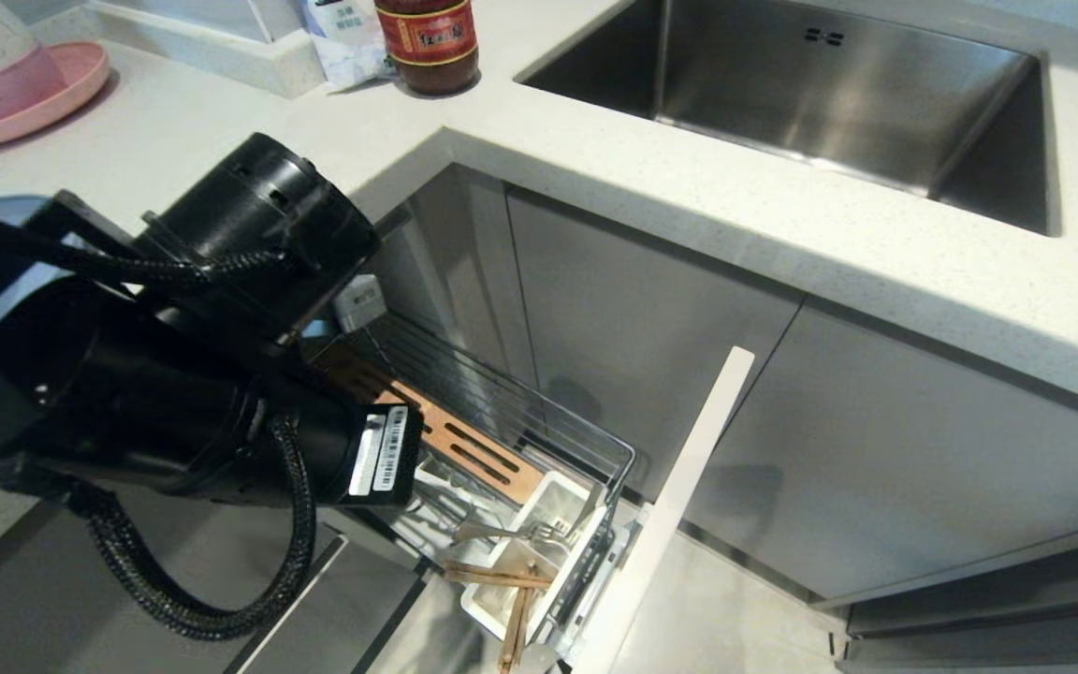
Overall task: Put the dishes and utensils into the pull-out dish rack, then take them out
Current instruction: Take the fork out of the cupboard
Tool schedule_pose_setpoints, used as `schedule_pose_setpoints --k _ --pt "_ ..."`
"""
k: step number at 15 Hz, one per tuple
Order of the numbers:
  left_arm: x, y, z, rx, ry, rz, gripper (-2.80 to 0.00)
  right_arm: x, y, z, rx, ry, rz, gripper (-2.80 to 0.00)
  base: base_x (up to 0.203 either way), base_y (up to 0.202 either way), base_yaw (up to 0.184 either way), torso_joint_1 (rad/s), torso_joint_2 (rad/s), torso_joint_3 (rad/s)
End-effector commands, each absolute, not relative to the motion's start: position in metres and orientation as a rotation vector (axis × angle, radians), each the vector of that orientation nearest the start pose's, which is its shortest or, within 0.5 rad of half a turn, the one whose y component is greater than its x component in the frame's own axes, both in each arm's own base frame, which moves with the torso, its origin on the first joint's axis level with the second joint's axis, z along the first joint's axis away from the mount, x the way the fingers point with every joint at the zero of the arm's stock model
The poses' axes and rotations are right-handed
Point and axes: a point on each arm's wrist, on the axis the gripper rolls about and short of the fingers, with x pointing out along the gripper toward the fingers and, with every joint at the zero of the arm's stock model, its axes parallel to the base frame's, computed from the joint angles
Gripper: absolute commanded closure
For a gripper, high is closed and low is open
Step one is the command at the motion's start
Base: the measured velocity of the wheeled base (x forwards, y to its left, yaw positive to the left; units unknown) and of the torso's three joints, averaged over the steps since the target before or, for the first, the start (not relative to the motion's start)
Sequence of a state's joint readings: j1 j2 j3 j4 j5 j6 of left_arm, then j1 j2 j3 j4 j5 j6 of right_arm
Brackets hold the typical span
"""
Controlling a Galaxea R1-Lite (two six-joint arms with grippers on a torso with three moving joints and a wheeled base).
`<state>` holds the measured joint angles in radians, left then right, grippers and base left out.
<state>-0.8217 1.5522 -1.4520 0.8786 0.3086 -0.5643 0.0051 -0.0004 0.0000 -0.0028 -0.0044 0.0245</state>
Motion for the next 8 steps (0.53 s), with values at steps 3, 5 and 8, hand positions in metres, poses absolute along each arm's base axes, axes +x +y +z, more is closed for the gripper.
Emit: schedule_pose_setpoints --k 3,5,8 --pt "0.165 -0.171 0.262 0.03 0.986 -0.237 0.0 -0.023 0.0 0.075 0.025 -0.005 0.002 0.0 0.0 0.0 0.0 0.0 0.0 0.0" --pt "0.165 -0.172 0.254 0.048 1.009 -0.228 0.0 -0.023 0.0 0.075 0.025 -0.005 0.002 0.0 0.0 0.0 0.0 0.0 0.0 0.0" --pt "0.168 -0.176 0.234 0.078 1.057 -0.205 0.0 -0.023 0.0 0.075 0.025 -0.006 0.0 0.0 0.0 0.0 0.0 0.0 0.0 0.0"
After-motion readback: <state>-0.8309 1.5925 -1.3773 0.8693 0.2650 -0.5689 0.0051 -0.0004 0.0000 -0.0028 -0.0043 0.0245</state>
